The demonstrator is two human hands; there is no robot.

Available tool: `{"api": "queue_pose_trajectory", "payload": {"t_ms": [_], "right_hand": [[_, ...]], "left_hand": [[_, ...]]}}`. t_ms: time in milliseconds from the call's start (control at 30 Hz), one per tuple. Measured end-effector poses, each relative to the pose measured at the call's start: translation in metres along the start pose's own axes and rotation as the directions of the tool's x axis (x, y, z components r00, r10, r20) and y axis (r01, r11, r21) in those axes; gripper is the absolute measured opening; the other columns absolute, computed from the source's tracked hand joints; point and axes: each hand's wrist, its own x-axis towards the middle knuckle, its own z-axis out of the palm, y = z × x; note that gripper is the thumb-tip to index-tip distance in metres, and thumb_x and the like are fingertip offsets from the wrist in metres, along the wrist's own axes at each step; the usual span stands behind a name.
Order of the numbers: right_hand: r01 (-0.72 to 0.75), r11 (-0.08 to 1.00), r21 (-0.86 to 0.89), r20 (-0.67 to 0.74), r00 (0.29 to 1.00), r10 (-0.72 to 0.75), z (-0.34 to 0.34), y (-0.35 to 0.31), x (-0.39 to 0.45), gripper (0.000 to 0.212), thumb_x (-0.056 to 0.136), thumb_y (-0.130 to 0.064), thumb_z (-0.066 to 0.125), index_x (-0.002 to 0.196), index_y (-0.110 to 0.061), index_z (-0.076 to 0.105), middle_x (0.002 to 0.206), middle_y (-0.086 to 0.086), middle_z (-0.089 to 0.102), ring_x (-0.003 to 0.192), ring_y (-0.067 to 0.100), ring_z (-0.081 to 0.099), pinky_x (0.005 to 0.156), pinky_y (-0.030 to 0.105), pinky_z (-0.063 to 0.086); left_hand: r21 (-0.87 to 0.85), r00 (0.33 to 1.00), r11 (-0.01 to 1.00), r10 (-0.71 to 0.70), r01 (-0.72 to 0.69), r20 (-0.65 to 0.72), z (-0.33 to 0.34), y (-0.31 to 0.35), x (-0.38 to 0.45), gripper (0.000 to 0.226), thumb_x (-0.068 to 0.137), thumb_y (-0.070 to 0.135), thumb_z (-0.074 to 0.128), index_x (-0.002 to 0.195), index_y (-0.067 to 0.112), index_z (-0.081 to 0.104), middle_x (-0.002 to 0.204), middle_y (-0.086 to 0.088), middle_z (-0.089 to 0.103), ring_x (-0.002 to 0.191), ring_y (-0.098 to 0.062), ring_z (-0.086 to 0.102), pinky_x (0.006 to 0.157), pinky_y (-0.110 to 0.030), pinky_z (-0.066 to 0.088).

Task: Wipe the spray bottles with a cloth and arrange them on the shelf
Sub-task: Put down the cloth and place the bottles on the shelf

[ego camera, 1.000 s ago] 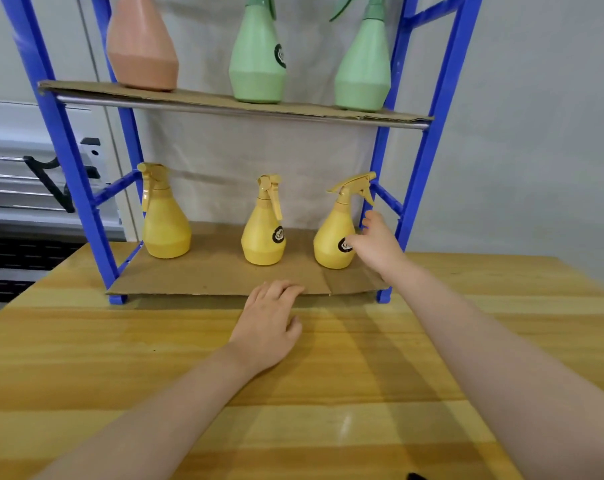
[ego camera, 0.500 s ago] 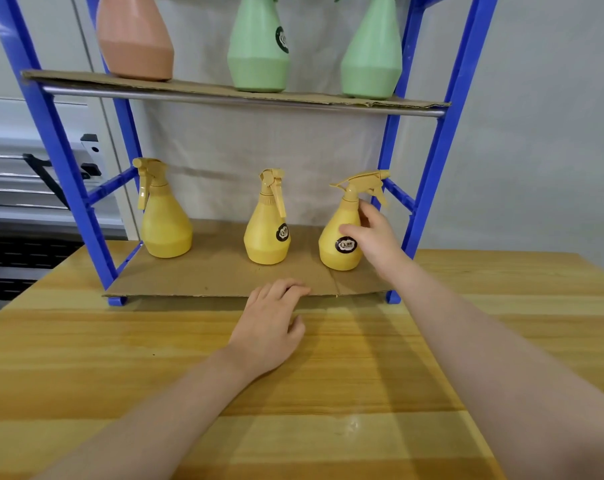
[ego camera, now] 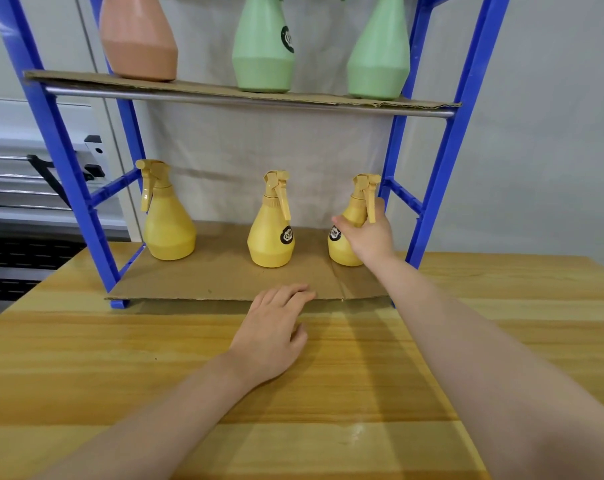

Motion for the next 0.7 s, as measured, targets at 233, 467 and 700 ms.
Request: {"api": "queue_pose_trajectory", "payload": {"t_ms": [233, 467, 700], "right_hand": [[-0.005, 1.0, -0.004, -0.017, 1.0, 0.005, 0.005, 0.003, 0.002, 0.067, 0.086, -0.037, 0.073, 0.137, -0.014, 0.036, 0.112, -0.005, 0.041, 0.101, 0.015, 0.042, 0.082, 0.028, 0.037], [-0.031, 0.999, -0.041, -0.038, 0.999, 0.029, -0.006, 0.005, -0.023, 0.091, 0.078, -0.047, 0.078, 0.146, -0.014, 0.026, 0.145, 0.006, 0.039, 0.132, 0.023, 0.043, 0.103, 0.033, 0.043], [0.05, 0.99, -0.134, 0.096, 0.995, -0.038, -0.025, -0.034, -0.097, 0.036, 0.09, -0.028, 0.065, 0.118, -0.019, 0.045, 0.114, -0.002, 0.052, 0.109, 0.018, 0.055, 0.092, 0.032, 0.047]], "left_hand": [[-0.017, 1.0, 1.0, -0.006, 0.006, -0.025, 0.002, 0.0, 0.0, 0.053, 0.091, 0.022, 0.051, 0.144, 0.028, 0.041, 0.149, 0.01, 0.036, 0.137, -0.009, 0.029, 0.112, -0.018, 0.003], [-0.01, 0.999, 1.0, 0.006, -0.007, -0.037, -0.01, -0.005, -0.003, 0.055, 0.089, 0.021, 0.052, 0.143, 0.028, 0.041, 0.148, 0.011, 0.039, 0.137, -0.009, 0.031, 0.115, -0.023, 0.009], [0.041, 0.986, 0.996, -0.068, 0.075, -0.15, -0.062, -0.02, -0.016, 0.052, 0.085, 0.017, 0.057, 0.137, 0.024, 0.049, 0.141, 0.007, 0.047, 0.136, -0.014, 0.036, 0.113, -0.03, 0.022]]}}
